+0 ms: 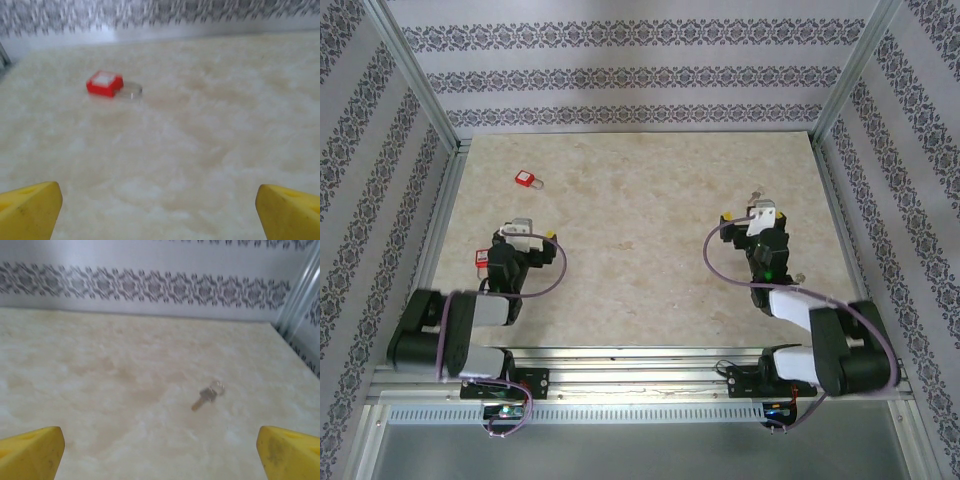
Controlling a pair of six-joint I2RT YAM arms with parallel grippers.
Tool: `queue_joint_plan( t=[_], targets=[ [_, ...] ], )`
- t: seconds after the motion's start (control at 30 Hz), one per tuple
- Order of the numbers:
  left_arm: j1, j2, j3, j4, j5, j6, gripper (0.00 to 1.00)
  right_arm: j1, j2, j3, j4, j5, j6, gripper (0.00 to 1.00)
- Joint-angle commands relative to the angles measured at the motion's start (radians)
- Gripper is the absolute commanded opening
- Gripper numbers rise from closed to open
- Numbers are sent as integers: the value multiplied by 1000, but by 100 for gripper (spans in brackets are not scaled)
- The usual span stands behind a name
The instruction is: Unlock with the key
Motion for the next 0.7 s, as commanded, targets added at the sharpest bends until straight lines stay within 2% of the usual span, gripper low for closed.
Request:
queue_joint_plan(
  t=[0.0,0.07,0.13,0.2,0.3,0.4,0.53,0.67],
  targets=[
    [-24,-178,78,-171,-83,-5,99,23,-97,94,-250,67,5,98],
    [-24,-256,109,-238,-75,-50,99,37,-140,133,-353,59,32,98],
    [-24,-326,166,-355,-40,-142,99,48,-171,219,-542,101,126,98],
    [-29,-379,238,-497,46,-236,99,53,-177,323,-764,84,224,98],
    [-52,-429,318,-662,162,-377,99,67,-174,422,-998,75,353,98],
    [-73,-458,413,-873,224,-488,99,68,-171,516,-1218,73,453,98],
    [-99,-463,480,-1076,350,-548,99,63,-182,602,-1481,125,563,98],
    [-116,-485,441,-1124,422,-570,99,-10,-233,568,-1606,139,621,98]
  ],
)
